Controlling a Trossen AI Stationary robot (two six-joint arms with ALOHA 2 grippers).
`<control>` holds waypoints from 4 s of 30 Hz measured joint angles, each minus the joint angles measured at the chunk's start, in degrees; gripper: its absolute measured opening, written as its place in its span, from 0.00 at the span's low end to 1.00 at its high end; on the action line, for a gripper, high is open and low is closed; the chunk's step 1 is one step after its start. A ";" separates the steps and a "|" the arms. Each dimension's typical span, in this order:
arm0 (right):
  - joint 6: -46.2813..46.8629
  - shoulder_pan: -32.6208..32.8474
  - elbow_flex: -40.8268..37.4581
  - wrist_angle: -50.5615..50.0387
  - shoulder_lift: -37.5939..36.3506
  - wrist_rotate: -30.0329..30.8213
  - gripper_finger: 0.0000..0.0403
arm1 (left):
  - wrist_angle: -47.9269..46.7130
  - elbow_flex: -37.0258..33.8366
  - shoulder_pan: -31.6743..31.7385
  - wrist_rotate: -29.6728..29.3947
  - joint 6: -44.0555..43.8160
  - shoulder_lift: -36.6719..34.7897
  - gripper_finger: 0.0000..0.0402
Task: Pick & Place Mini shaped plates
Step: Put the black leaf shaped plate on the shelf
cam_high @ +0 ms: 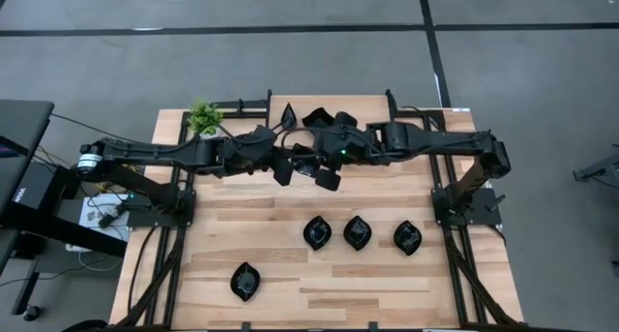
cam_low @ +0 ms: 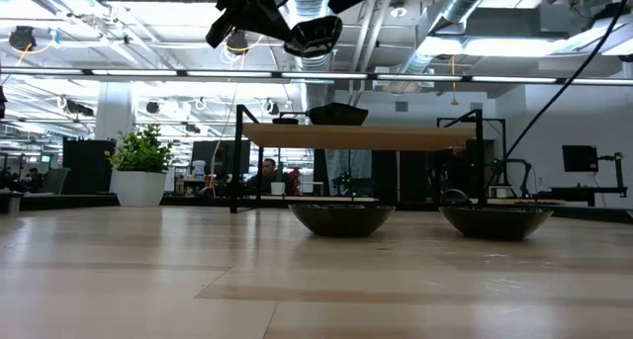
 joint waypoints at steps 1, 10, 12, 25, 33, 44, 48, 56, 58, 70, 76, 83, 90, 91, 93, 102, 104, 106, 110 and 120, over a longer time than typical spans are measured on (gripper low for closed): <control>-0.02 -0.08 0.00 0.02 0.00 0.06 0.19 | 0.09 -0.02 0.00 0.02 0.00 0.00 0.01; -0.52 -1.33 0.00 0.14 0.33 -0.02 0.19 | 1.85 -0.04 0.00 0.02 -0.18 0.00 0.01; -1.71 -1.20 0.00 0.91 0.33 0.02 0.19 | 1.99 -0.04 0.00 0.00 -0.22 0.00 0.01; -2.63 -1.42 0.00 1.22 0.33 0.50 0.18 | 3.62 -0.04 0.01 0.02 -0.46 0.00 0.01; -3.04 -1.42 0.00 1.25 0.33 0.44 0.10 | 3.88 -0.04 0.02 0.02 -0.48 0.00 0.01; -3.98 -1.35 0.00 1.20 0.31 0.65 0.02 | 4.30 -0.09 -0.02 0.09 -0.70 0.00 0.01; -4.00 -1.37 0.00 1.25 0.28 0.65 0.01 | 4.75 -0.11 0.02 0.06 -0.70 0.00 0.01; -3.98 -1.26 -0.02 1.44 0.33 -0.02 0.00 | 6.54 -0.09 0.00 0.18 -0.64 -0.09 0.12; -3.98 -1.26 -0.02 1.39 0.33 -0.01 0.00 | 6.58 -0.09 0.00 0.23 -0.61 -0.09 0.17; 0.98 -3.25 -0.02 -5.07 0.33 3.57 0.00 | 6.13 -0.09 0.02 -0.92 4.38 -5.34 0.47; 5.89 -8.97 -0.02 -9.82 -0.01 5.85 0.00 | 6.31 -1.63 0.02 -3.40 5.56 -10.73 0.51; 13.23 -22.14 -0.04 -15.73 -0.70 -1.33 0.00 | 6.51 -7.67 -0.57 -3.43 3.08 -14.65 0.50; 14.35 -33.35 -0.07 -15.16 -3.75 -15.57 0.00 | 7.48 -13.20 -2.35 -3.41 1.78 -17.04 0.48; 14.32 -34.43 -0.07 -15.15 -4.32 -17.23 0.00 | 7.85 -13.89 -2.44 -3.38 1.55 -17.23 0.48; 14.27 -36.88 -0.07 -15.24 -5.52 -20.78 0.00 | 7.97 -15.38 -2.68 -3.41 1.08 -17.59 0.48; 13.66 -44.87 -0.02 -15.41 -10.07 -25.83 0.00 | 10.45 -19.94 -2.69 -3.39 0.76 -17.79 0.47; 13.66 -45.57 -0.02 -15.39 -10.38 -26.76 0.00 | 10.49 -20.00 -2.69 -3.39 0.77 -17.79 0.47; 13.54 -45.92 -0.19 -15.27 -10.26 -26.93 0.00 | 10.72 -20.00 -2.69 -3.39 0.76 -17.93 0.47; 13.47 -46.05 -4.32 -13.49 -10.21 -26.95 0.00 | 10.94 -19.98 -2.69 -3.39 0.81 -18.85 0.47; 13.53 -46.87 -21.06 0.90 -15.36 -28.28 0.00 | 11.44 -19.98 -2.69 -3.39 1.01 -21.90 0.47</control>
